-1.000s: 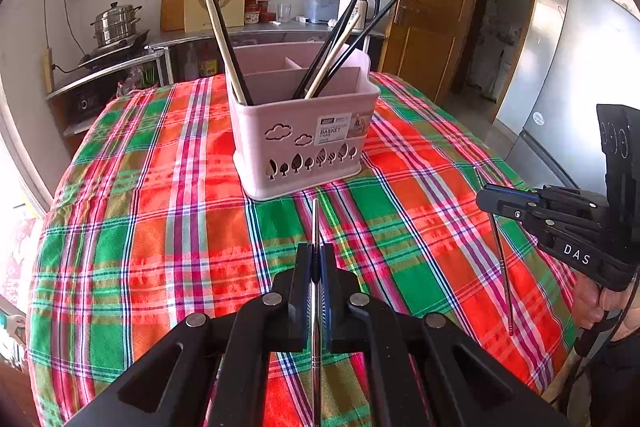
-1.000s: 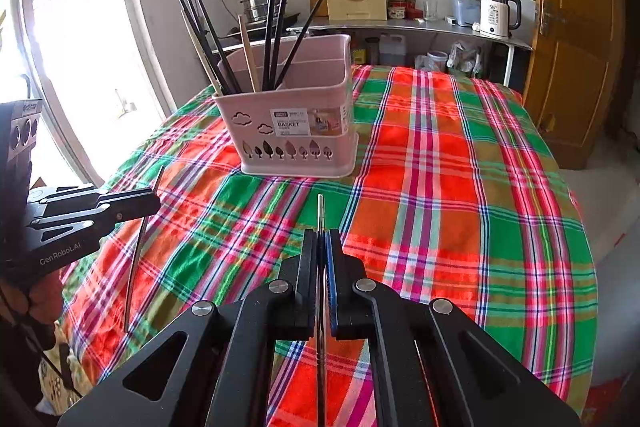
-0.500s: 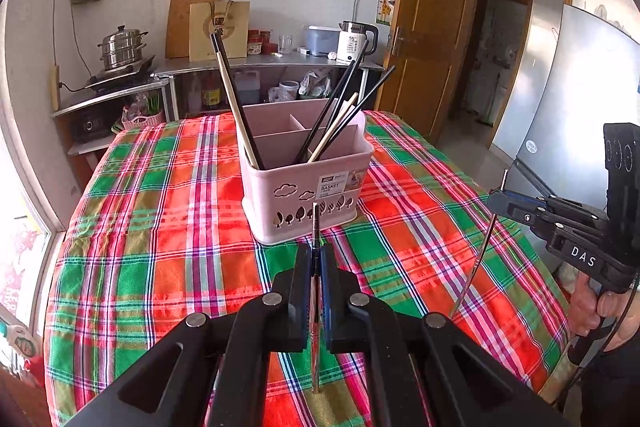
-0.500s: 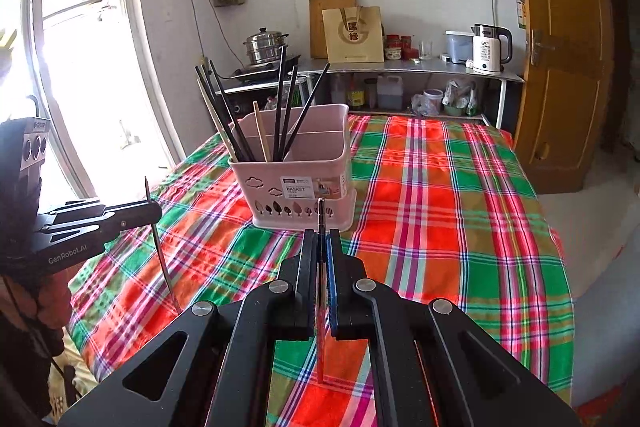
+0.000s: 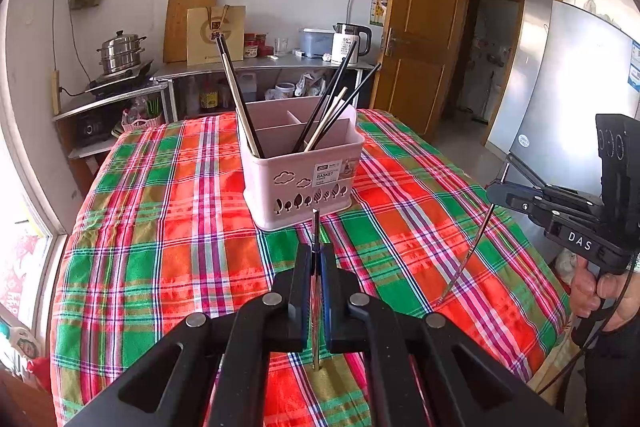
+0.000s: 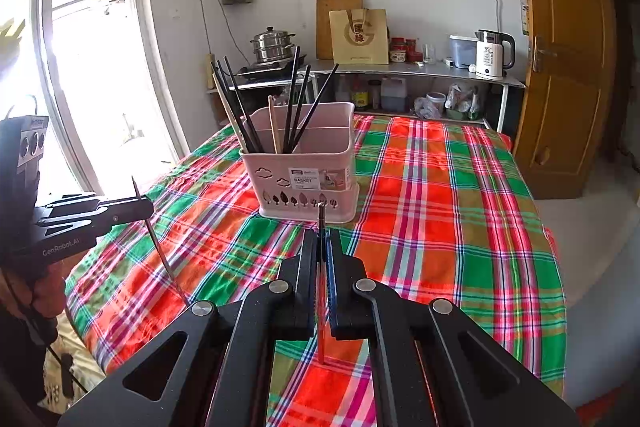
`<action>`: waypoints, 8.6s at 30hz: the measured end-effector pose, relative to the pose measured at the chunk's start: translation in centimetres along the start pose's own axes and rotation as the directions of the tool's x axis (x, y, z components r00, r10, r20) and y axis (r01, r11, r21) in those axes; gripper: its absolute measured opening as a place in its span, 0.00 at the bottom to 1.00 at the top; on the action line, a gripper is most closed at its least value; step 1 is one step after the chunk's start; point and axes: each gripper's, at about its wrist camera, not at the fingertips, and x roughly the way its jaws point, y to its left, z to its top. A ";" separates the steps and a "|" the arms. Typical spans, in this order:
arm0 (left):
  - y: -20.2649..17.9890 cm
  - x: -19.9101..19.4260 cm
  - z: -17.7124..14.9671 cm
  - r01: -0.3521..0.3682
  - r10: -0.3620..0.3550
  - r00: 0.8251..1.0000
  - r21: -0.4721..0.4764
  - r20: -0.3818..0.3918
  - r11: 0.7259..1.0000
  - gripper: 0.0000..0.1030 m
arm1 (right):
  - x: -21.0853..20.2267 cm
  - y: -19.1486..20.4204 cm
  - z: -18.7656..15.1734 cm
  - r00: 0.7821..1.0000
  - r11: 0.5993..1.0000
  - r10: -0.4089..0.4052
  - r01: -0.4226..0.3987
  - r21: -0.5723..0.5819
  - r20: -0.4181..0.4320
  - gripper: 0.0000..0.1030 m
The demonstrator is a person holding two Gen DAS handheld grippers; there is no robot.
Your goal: Organize utensils
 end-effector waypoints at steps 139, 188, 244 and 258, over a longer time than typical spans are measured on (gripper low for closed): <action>-0.8 -1.9 -3.1 -0.078 0.092 0.979 -0.082 0.181 0.994 0.23 | -1.7 4.4 -1.5 0.987 0.999 0.029 -0.027 -0.016 0.160 0.41; -3.1 -2.2 -8.3 -0.116 0.129 0.974 -0.078 0.188 0.990 0.24 | -2.1 6.9 -6.9 0.991 0.999 -0.023 0.029 -0.042 0.130 0.42; -3.4 -2.3 -8.7 -0.118 0.133 0.973 -0.088 0.188 0.989 0.24 | -2.3 7.1 -6.9 0.992 0.998 -0.023 0.029 -0.047 0.121 0.42; -3.3 -2.1 -8.9 -0.110 0.123 0.975 -0.082 0.183 0.991 0.24 | -2.2 7.0 -6.8 0.993 0.998 -0.024 0.030 -0.048 0.115 0.42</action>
